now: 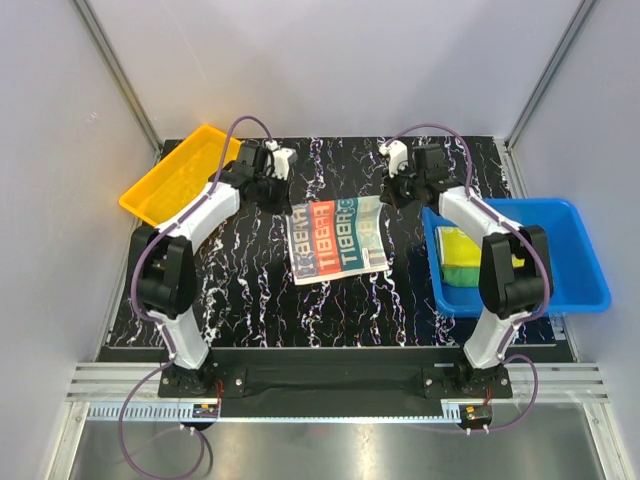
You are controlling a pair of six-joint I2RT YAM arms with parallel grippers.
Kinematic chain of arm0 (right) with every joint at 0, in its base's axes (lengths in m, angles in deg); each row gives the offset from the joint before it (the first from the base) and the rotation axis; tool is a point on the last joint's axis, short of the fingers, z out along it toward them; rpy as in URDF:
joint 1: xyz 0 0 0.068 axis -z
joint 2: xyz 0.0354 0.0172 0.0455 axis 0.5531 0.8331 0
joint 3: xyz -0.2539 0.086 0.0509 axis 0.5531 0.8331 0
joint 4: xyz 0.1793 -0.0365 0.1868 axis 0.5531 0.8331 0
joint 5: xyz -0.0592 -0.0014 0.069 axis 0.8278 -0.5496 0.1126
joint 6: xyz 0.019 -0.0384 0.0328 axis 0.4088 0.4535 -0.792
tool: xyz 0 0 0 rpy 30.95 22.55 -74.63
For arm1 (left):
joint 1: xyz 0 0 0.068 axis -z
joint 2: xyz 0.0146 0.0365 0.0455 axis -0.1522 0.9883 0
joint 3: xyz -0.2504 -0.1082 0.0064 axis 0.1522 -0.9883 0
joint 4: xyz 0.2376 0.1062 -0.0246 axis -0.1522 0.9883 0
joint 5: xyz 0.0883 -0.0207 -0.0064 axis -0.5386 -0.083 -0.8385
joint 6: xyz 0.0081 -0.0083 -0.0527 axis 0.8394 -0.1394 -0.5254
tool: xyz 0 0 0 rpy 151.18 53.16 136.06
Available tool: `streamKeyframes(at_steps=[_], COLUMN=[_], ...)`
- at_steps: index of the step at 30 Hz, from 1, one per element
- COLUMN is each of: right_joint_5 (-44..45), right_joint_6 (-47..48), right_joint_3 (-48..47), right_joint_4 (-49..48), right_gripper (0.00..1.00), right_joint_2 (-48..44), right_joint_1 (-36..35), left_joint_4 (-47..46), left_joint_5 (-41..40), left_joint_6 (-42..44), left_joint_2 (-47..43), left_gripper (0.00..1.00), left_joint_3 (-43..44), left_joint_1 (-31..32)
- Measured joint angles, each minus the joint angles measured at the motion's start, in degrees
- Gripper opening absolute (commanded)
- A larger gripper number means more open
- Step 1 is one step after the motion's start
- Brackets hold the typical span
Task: Fold and stack the towels
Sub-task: Fold the towel
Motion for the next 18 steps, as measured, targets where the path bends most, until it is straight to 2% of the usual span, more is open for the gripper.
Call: streamKeyframes(at_steps=[8,18], right_joint_5=[1.97,4.17], right_joint_6=[-1.55,-8.2], right_joint_3=[8.79,22.43], right_joint_4=[-2.51,-4.44], right_gripper=[0.0,0.0], right_joint_2=[-7.93,-16.96], right_joint_1=[-0.22,-2.75], left_joint_4=[0.37,0.48], left_joint_5=[-0.11,-0.28], left_joint_6=[-1.4,-3.87], left_joint_2=[-6.12,-14.95], left_gripper=[0.0,0.0], left_joint_3=[-6.54,-15.56], left_joint_1=[3.37,5.14])
